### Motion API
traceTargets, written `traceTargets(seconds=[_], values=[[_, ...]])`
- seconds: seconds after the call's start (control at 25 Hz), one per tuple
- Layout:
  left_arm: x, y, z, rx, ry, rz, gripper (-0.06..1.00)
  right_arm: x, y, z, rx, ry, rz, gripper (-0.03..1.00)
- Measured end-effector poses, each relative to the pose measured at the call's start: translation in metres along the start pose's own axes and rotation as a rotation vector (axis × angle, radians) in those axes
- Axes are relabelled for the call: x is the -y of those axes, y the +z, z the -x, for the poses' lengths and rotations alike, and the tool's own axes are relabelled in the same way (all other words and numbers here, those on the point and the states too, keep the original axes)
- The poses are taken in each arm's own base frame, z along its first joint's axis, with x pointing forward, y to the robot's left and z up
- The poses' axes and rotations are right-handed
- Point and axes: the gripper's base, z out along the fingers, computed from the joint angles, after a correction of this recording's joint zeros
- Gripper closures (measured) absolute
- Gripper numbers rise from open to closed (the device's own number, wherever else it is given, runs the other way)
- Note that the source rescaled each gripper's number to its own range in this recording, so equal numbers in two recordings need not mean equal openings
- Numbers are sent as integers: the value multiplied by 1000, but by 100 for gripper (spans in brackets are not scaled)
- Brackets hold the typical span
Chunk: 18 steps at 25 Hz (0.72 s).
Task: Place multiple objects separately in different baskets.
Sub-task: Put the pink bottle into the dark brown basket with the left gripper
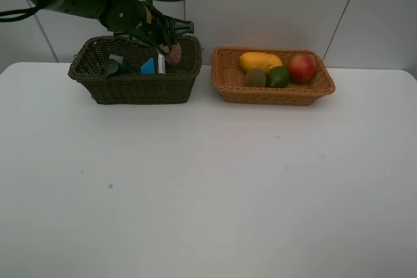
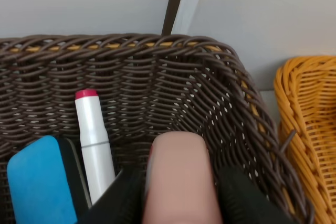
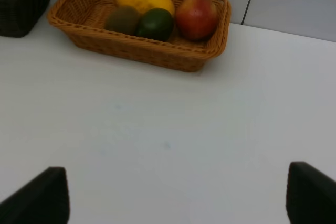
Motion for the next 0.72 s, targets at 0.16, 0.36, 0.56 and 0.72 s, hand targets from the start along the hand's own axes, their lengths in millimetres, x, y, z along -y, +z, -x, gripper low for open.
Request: traceTargets(seconds=[0.16, 0.36, 0.56, 0.72], values=[[0, 0, 0, -1, 1, 0, 67, 0, 0, 0, 0, 0, 0, -3], [0, 0, 0, -1, 15, 5, 66, 0, 0, 0, 0, 0, 0, -3], [-2, 1, 0, -1, 64, 18, 12, 0, 0, 0, 0, 0, 0, -3], [-2, 1, -1, -2, 67, 20, -4, 0, 0, 0, 0, 0, 0, -3]])
